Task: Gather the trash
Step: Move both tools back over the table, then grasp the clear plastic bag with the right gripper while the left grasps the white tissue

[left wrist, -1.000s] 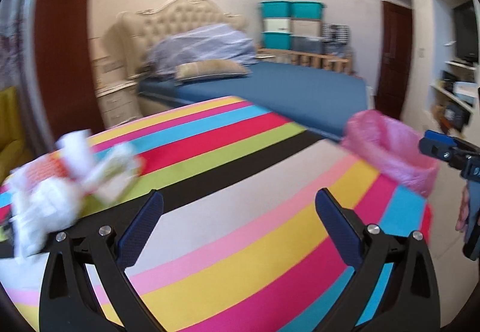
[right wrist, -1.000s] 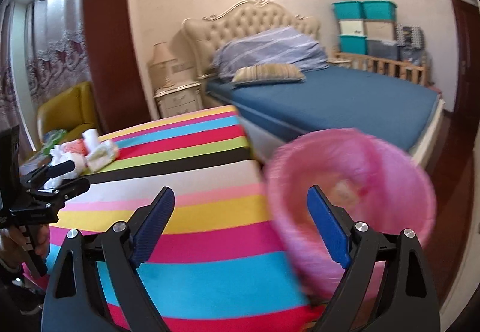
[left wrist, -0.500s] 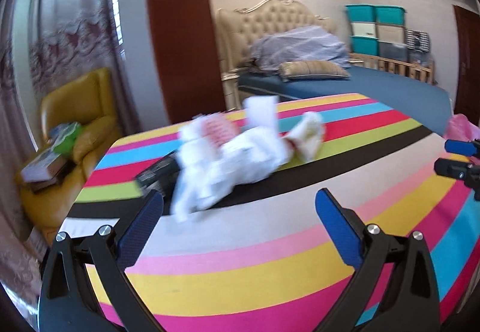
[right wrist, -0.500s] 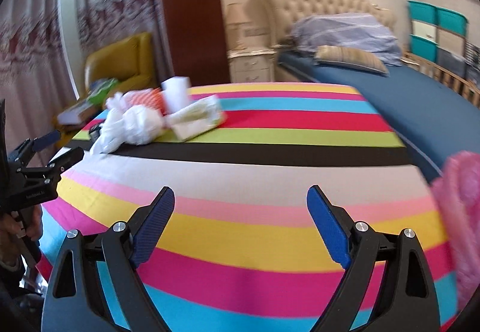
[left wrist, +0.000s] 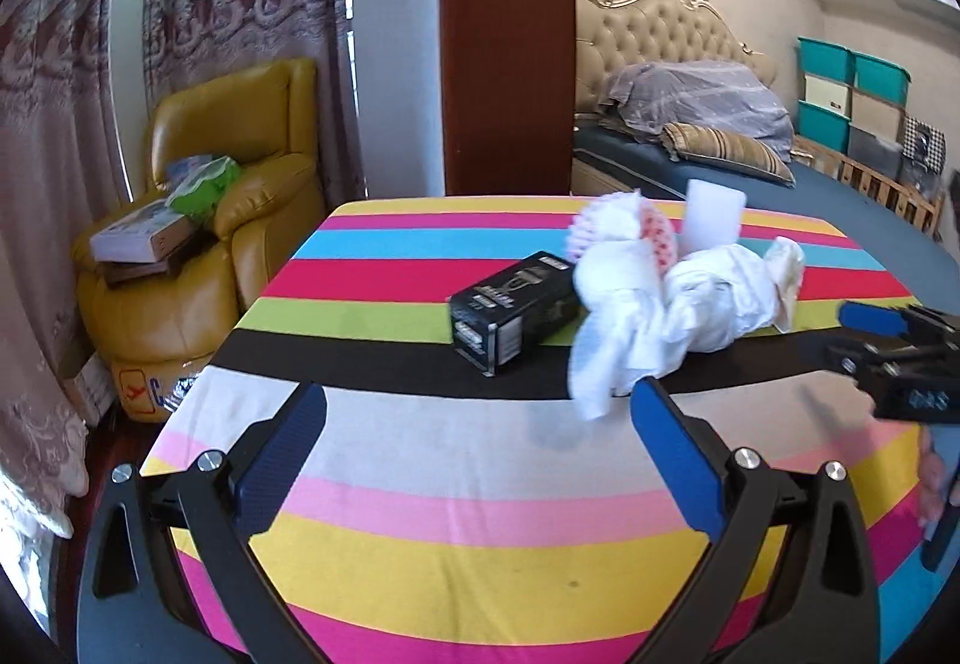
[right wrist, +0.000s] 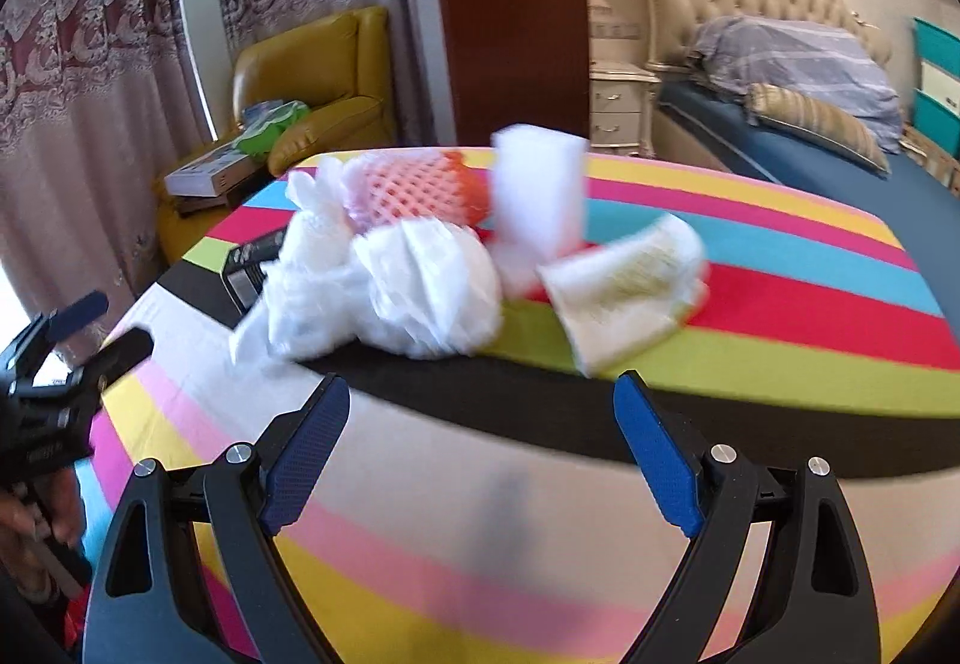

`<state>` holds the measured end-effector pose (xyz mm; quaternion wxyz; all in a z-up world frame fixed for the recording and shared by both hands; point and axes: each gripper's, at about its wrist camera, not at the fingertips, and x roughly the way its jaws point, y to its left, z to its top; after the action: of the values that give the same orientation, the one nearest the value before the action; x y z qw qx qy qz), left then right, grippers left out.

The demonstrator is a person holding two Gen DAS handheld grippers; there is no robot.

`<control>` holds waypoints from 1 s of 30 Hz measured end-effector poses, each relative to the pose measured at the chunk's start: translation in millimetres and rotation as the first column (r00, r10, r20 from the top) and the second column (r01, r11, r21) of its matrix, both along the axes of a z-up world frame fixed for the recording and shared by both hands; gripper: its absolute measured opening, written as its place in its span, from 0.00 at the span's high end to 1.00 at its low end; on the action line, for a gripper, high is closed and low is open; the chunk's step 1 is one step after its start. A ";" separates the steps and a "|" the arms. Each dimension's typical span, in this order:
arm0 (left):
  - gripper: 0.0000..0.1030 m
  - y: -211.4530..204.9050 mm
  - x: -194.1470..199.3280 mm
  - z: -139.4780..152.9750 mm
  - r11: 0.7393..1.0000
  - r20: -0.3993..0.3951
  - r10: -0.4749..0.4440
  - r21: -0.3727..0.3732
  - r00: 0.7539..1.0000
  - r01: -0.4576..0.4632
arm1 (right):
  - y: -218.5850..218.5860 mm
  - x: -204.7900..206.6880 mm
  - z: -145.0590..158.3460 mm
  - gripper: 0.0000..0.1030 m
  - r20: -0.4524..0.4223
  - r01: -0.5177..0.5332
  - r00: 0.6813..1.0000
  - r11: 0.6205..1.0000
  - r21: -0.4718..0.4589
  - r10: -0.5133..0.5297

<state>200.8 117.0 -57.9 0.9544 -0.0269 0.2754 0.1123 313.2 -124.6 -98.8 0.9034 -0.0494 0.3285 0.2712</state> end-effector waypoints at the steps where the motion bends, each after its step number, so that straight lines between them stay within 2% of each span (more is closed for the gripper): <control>1: 0.05 4.8 -1.6 0.1 1.000 -0.003 0.004 -0.016 1.000 -0.004 | 6.1 3.5 0.6 0.18 0.001 -0.009 1.000 1.000 -0.002 0.009; 8: 0.05 14.9 -3.4 0.4 0.997 -0.018 -0.012 -0.078 1.000 0.011 | 41.9 31.1 -1.5 0.34 -0.011 -0.059 0.998 0.997 -0.040 0.059; 10: 0.05 13.1 -1.9 -0.6 0.996 -0.025 -0.020 -0.082 0.999 0.018 | 45.0 35.8 -5.3 0.55 -0.030 -0.064 0.998 0.997 -0.041 0.063; 13: 0.05 7.5 3.4 0.5 0.995 -0.031 -0.036 -0.091 0.999 0.033 | 37.3 33.0 -3.2 0.71 -0.030 -0.068 0.997 0.998 -0.009 0.068; 16: 0.05 0.4 13.3 1.4 0.993 -0.036 -0.054 -0.108 0.998 0.050 | 25.7 24.5 -1.5 0.81 -0.008 -0.063 0.998 0.998 -0.007 0.063; 22: 0.05 -21.2 35.9 1.1 0.989 -0.058 -0.092 -0.118 0.994 0.085 | -3.6 2.6 -1.1 0.83 0.008 -0.060 0.998 0.998 0.003 0.060; 28: 0.05 -43.4 57.4 3.3 0.989 -0.074 -0.112 -0.103 0.991 0.104 | -47.4 -18.8 0.5 0.83 0.052 0.018 0.998 1.000 -0.002 -0.018; 30: 0.11 -46.2 64.4 1.5 0.989 -0.078 -0.111 -0.106 0.991 0.103 | -62.5 -23.9 0.8 0.83 0.063 0.046 0.997 0.999 -0.005 -0.046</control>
<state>265.3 70.8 -56.4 0.9441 -0.0560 0.3214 0.0477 289.3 -187.1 -98.1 0.9192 -0.0534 0.3017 0.2475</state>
